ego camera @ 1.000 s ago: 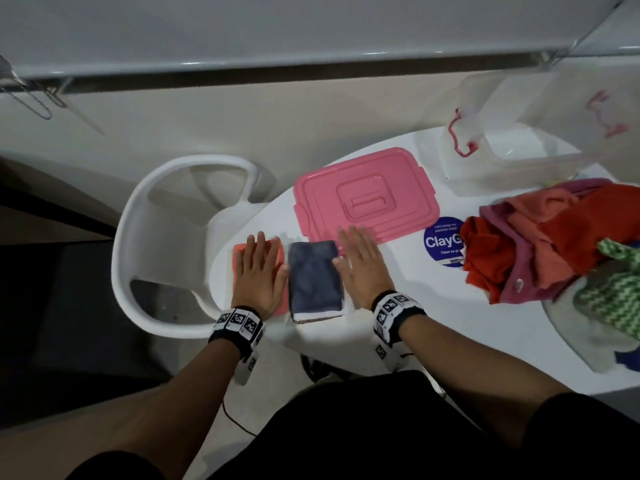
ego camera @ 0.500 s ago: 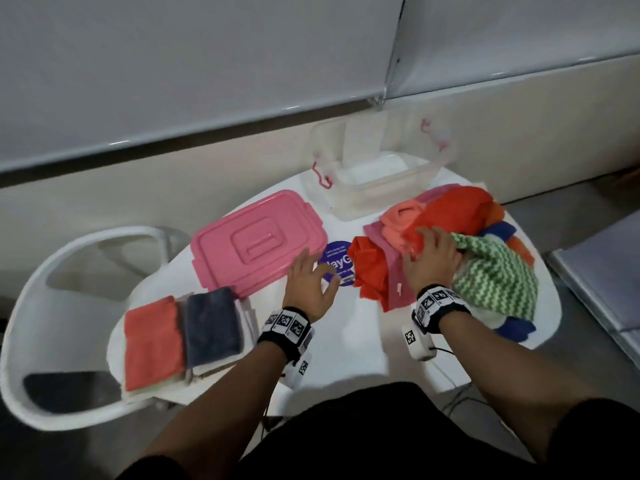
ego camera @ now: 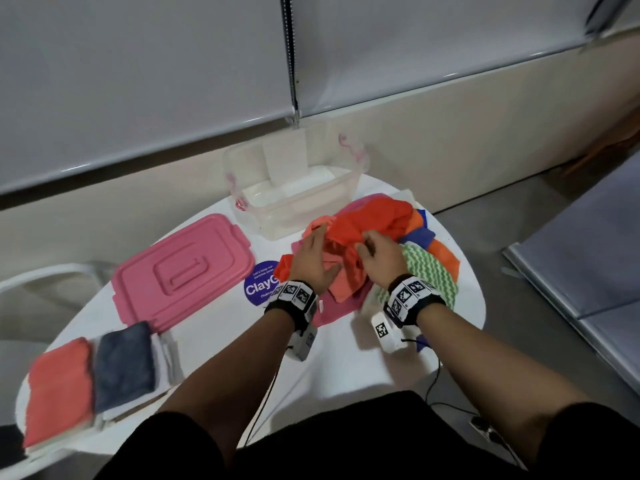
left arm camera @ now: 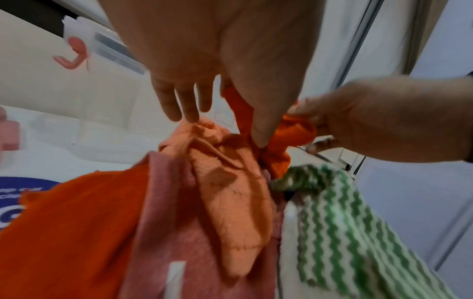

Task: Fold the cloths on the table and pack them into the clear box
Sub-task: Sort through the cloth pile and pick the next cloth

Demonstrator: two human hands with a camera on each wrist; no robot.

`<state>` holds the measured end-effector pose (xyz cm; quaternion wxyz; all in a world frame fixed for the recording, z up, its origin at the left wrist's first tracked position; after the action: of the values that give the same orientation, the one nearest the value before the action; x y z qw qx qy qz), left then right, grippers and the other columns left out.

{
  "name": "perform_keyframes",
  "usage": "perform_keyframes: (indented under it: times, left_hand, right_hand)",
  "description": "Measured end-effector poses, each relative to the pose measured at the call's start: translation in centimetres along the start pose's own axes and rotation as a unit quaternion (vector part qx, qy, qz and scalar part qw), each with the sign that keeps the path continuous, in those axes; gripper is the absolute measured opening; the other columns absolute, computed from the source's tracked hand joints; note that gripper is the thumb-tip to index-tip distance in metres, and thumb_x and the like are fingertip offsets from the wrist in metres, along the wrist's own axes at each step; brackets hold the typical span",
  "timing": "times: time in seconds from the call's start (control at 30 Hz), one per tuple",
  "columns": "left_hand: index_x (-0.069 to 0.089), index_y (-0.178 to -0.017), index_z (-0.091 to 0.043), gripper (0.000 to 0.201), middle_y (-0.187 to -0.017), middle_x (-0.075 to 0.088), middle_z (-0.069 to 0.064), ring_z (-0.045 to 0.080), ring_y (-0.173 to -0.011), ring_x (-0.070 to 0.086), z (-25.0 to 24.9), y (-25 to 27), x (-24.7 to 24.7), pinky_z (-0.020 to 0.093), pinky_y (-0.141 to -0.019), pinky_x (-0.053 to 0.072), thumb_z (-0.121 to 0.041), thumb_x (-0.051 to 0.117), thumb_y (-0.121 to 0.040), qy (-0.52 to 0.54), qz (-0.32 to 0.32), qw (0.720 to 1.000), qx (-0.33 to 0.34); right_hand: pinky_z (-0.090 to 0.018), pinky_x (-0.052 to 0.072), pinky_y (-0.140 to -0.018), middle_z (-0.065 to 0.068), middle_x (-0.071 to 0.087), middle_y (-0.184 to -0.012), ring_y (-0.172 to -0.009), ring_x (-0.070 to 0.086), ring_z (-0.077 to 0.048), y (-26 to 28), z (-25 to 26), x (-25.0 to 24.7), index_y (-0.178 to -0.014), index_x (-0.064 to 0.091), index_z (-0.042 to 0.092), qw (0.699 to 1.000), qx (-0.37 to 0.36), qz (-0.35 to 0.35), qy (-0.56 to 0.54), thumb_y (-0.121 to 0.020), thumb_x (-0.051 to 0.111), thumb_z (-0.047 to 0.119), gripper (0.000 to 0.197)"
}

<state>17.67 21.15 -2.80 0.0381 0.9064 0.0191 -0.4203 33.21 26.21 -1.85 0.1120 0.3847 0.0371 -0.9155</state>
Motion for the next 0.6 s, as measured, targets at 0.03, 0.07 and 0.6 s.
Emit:
perform_keyframes:
  times: [0.03,0.07,0.6]
  left_hand:
    - [0.027,-0.151,-0.017,0.076,-0.151,0.037,0.011,0.029,-0.135,0.037,-1.1,-0.4,-0.8,0.047,-0.111,0.036,-0.032,0.064,-0.086,0.015,-0.029,0.999,0.024]
    - [0.037,-0.146,-0.016,0.065,-0.147,0.041,0.011,0.028,-0.132,0.04,-2.3,-0.6,-2.0,0.047,-0.11,0.037,-0.031,0.059,-0.087,0.031,-0.06,0.996,0.05]
    - [0.062,-0.067,-0.029,0.036,-0.069,0.058,-0.012,0.008,-0.069,0.052,-2.6,4.1,-18.8,0.031,-0.071,0.042,-0.022,0.041,-0.095,0.35,-0.155,0.924,-0.024]
  right_hand:
    - [-0.035,0.048,-0.079,-0.006,0.067,-0.092,-0.085,0.061,-0.025,0.0,0.9,-0.1,-0.108,0.062,0.017,0.998,-0.007,0.018,-0.052,-0.095,0.058,0.025,0.016]
    - [-0.032,0.046,-0.075,-0.003,0.065,-0.086,-0.078,0.059,-0.02,-0.1,1.8,-0.4,-0.106,0.061,0.015,0.995,-0.016,0.035,-0.096,-0.096,0.055,0.019,0.012]
    - [-0.017,0.03,-0.05,0.009,0.034,-0.05,-0.045,0.031,-0.003,0.2,17.5,-4.2,-0.081,0.066,0.018,0.952,-0.135,0.091,-0.261,-0.081,0.079,0.014,0.014]
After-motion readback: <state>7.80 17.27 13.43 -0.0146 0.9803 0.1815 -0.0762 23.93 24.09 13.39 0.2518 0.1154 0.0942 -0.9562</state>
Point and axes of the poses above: each hand's wrist, its own y-axis away from the middle knuckle, its own x-axis out of the palm, z = x × y, the point moved 10 cm from there along -y, towards the middle knuckle
